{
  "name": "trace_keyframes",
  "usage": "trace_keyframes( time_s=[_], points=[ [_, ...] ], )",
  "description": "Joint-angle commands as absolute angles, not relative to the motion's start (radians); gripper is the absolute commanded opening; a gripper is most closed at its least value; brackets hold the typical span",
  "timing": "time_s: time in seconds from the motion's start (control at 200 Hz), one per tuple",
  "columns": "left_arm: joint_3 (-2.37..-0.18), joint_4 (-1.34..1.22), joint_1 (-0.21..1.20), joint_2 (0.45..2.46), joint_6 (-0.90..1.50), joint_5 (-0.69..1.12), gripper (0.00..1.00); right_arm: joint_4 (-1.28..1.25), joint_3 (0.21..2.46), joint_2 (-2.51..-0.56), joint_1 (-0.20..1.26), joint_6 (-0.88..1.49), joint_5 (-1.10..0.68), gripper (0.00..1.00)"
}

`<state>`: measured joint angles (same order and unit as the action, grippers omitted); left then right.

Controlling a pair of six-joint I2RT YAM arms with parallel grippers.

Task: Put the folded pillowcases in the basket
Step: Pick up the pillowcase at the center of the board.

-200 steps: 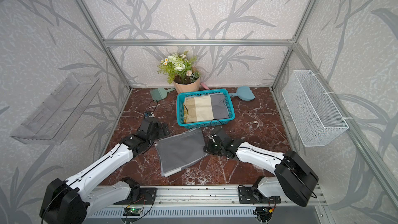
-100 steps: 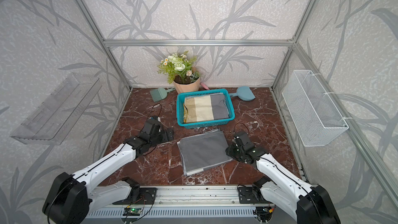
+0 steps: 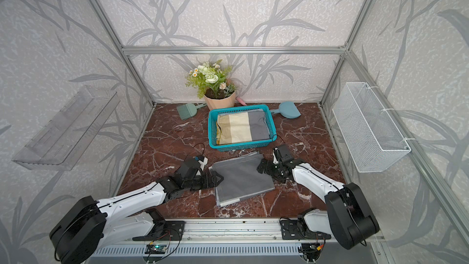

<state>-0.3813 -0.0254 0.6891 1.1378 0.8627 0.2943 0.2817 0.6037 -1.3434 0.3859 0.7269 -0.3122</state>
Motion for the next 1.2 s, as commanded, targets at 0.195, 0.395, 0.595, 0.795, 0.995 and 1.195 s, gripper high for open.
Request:
trace_keyframes(
  time_s=[0.195,0.395,0.595,0.795,0.995,1.195],
  points=[
    [-0.361,-0.153,0.699,1.214,0.894,0.332,1.00,0.116,0.602,-1.473,0.395,0.697,-0.463,0.97],
    [-0.374,-0.232,0.698,1.313,0.895,0.371,1.00,0.121,0.576,-1.444,0.480,0.732,-0.444,0.95],
    [-0.392,-0.194,0.699,1.322,0.875,0.345,1.00,0.068,0.523,-1.443,0.523,0.795,-0.445,0.89],
    [-0.394,-0.177,0.699,1.338,0.864,0.317,1.00,0.055,0.529,-1.469,0.560,0.810,-0.443,0.84],
    [-0.390,-0.193,0.698,1.363,0.862,0.323,0.59,0.073,0.535,-1.475,0.565,0.802,-0.427,0.70],
    [-0.393,-0.164,0.699,1.350,0.859,0.298,0.00,0.061,0.525,-1.486,0.565,0.808,-0.426,0.13]
  ],
)
